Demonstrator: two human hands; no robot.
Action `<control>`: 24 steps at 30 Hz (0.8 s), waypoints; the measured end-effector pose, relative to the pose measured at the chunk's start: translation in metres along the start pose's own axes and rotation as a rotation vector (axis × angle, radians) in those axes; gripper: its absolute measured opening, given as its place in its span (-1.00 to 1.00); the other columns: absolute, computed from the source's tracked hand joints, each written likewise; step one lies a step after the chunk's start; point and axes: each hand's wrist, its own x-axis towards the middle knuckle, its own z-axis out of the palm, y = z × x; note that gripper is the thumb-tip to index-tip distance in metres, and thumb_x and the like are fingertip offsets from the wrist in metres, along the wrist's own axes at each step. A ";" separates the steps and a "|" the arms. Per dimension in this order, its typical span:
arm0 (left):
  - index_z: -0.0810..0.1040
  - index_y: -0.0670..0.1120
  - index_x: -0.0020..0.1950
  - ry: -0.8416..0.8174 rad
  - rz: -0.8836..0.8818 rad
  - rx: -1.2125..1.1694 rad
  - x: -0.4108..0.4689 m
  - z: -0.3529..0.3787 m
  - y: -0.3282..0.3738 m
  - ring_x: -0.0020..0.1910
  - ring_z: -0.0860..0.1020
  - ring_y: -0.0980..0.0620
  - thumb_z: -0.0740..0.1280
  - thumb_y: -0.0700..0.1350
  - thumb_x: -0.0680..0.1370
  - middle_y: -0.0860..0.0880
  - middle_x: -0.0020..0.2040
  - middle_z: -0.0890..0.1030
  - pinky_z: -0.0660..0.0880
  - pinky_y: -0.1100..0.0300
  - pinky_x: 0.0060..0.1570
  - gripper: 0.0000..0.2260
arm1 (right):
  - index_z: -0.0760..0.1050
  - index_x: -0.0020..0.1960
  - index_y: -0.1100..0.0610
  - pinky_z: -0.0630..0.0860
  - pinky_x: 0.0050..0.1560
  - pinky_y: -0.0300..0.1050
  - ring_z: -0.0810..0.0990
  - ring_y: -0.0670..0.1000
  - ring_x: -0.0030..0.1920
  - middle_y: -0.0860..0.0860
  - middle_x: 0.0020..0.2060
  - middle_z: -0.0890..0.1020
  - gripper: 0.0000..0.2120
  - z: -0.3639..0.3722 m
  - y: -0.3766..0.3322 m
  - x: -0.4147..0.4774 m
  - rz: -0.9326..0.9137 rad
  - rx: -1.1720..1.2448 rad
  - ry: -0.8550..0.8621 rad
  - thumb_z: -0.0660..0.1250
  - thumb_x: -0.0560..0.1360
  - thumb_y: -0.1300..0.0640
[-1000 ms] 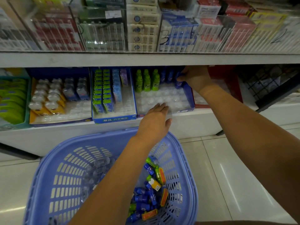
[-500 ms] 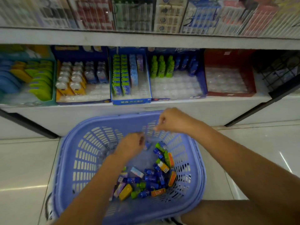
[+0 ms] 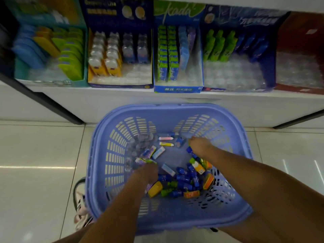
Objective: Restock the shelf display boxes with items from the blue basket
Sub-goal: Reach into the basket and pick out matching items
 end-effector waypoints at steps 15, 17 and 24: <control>0.51 -0.28 0.10 0.333 0.062 -0.862 0.009 -0.026 0.042 -0.01 0.58 -0.25 0.24 -0.19 0.59 -0.30 -0.01 0.61 0.53 -0.10 0.06 -0.83 | 0.55 -0.09 0.18 0.53 -0.26 -0.21 0.62 0.03 -0.24 0.10 -0.21 0.62 -0.89 -0.010 -0.026 -0.008 0.014 1.362 -0.134 0.35 0.52 0.14; 0.47 -0.30 0.14 0.277 -0.009 -0.834 0.007 -0.026 0.038 -0.04 0.56 -0.26 0.23 -0.25 0.57 -0.31 -0.01 0.57 0.53 -0.05 -0.02 -0.81 | 0.42 -0.29 0.14 0.39 -0.36 -0.21 0.45 0.02 -0.39 0.10 -0.38 0.44 -0.75 0.003 -0.018 -0.005 0.198 0.739 -0.068 0.31 0.54 0.10; 0.38 -0.13 -0.34 0.201 -0.155 -0.916 -0.012 -0.026 0.027 -0.37 0.39 -0.08 0.30 -0.08 0.54 -0.13 -0.41 0.40 0.32 0.15 -0.27 -0.71 | 0.41 0.33 0.18 0.55 0.01 -0.03 0.57 0.13 0.12 0.15 0.26 0.51 -0.67 0.043 -0.034 -0.012 0.319 0.137 -0.118 0.22 0.57 0.23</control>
